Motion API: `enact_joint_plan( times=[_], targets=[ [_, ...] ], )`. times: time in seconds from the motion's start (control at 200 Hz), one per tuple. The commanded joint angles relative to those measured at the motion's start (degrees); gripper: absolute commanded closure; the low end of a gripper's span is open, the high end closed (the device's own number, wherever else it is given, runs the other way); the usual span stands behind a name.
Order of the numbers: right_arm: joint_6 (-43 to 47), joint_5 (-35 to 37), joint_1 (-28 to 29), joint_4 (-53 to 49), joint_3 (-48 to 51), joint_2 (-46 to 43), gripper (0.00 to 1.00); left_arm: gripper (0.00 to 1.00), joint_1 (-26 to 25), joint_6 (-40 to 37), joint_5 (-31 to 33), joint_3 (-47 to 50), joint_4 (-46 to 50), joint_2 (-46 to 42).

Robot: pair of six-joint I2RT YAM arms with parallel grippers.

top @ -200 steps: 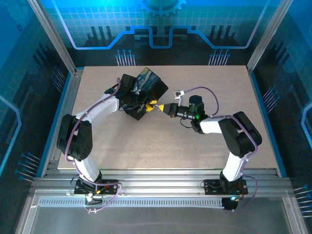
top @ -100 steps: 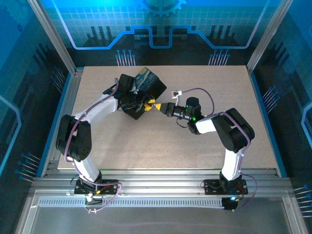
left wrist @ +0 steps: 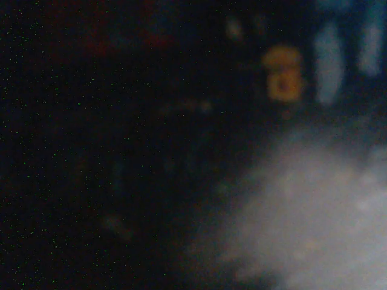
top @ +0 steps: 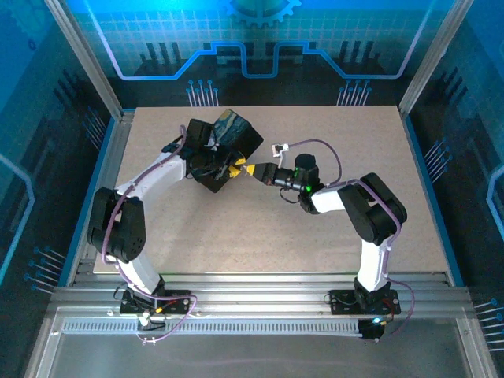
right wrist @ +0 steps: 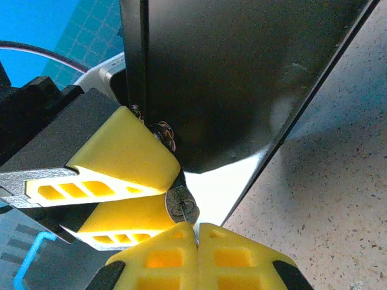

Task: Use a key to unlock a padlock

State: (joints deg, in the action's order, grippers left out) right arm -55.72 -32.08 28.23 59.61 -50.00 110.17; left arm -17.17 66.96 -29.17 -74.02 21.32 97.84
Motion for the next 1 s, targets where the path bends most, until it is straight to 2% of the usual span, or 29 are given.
enact_joint_plan(
  times=[0.0,0.12,0.185,0.26,0.375,0.535,0.6,0.675,0.75,0.825,0.885,0.995],
  targets=[
    [7.4,-1.0,4.4,1.8,-3.8,-5.1,1.00,0.98,-2.9,-2.0,-7.2,2.0,2.9,-0.3],
    [23.9,-1.2,6.4,-16.5,-6.3,-9.9,1.00,0.98,-2.5,-2.7,-7.3,1.8,3.9,0.3],
    [25.4,-3.0,6.5,-16.0,-5.8,-10.9,1.00,0.98,-2.4,-2.8,-7.3,1.8,4.1,0.4],
    [20.3,-8.1,5.6,-10.6,-6.7,-9.2,1.00,0.98,-2.1,-2.7,-7.5,1.7,3.8,0.7],
    [12.5,-10.1,5.4,-6.0,-9.1,-4.9,1.00,0.99,-2.2,-2.2,-7.7,1.5,3.2,0.9],
    [-6.7,-9.1,5.4,12.9,-11.6,2.8,1.00,0.99,-2.2,-2.6,-7.8,1.6,3.7,0.7],
    [-11.4,-7.4,5.2,16.1,-12.3,4.2,1.00,0.99,-2.3,-3.5,-7.5,1.3,4.5,0.6],
    [-13.9,-5.7,4.6,15.2,-12.4,4.3,1.00,0.99,-2.2,-5.1,-6.6,0.9,6.3,0.3],
    [-10.1,-2.7,4.3,11.6,-9.6,1.0,1.00,0.99,-2.1,-5.3,-6.6,1.3,6.3,0.0],
    [-1.6,-1.4,4.5,1.1,-8.3,-3.5,1.00,0.99,-2.1,-4.6,-6.6,1.9,5.6,-0.3],
    [3.2,-3.6,4.7,-5.0,-9.1,-5.4,0.99,0.99,-1.8,-3.7,-6.4,2.4,4.9,-0.4],
    [7.5,-7.9,4.1,-12.4,-9.9,-6.7,0.88,0.99,-0.7,-2.5,-6.3,2.6,4.5,-0.5]
  ],
)
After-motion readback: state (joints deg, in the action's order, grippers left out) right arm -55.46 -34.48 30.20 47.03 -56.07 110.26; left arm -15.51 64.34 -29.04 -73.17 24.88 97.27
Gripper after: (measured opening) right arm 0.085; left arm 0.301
